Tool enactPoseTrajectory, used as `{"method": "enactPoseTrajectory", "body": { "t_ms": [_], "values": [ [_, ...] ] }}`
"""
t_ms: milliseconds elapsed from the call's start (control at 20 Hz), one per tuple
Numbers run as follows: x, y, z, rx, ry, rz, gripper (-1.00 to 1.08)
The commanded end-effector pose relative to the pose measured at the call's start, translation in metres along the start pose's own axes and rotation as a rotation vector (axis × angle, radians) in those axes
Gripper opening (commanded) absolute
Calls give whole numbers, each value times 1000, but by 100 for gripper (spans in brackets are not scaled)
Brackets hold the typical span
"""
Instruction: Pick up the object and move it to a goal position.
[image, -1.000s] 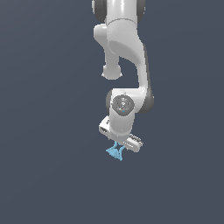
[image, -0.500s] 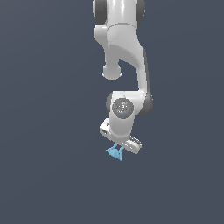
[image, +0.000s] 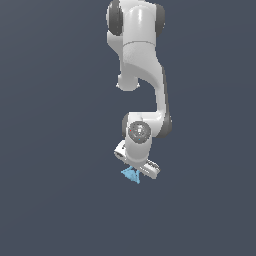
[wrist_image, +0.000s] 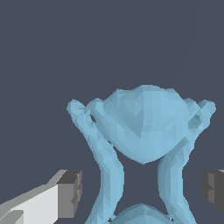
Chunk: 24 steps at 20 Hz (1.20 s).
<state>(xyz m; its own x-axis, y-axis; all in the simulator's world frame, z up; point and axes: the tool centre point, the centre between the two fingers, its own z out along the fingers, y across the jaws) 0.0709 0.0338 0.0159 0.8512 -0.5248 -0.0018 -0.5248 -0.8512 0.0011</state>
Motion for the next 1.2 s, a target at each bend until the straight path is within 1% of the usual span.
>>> {"method": "enactPoseTrajectory", "body": {
  "t_ms": [0,50,700,950,1150],
  "values": [
    [1,-1,0,1,2,0,100],
    [1,-1,0,1,2,0,-100],
    [3,-1,-3,4,5,-1,-100],
    [12,-2,-27,19,28,-9,-100],
    [25,-3,-62,43,62,-22,-100]
  ]
}}
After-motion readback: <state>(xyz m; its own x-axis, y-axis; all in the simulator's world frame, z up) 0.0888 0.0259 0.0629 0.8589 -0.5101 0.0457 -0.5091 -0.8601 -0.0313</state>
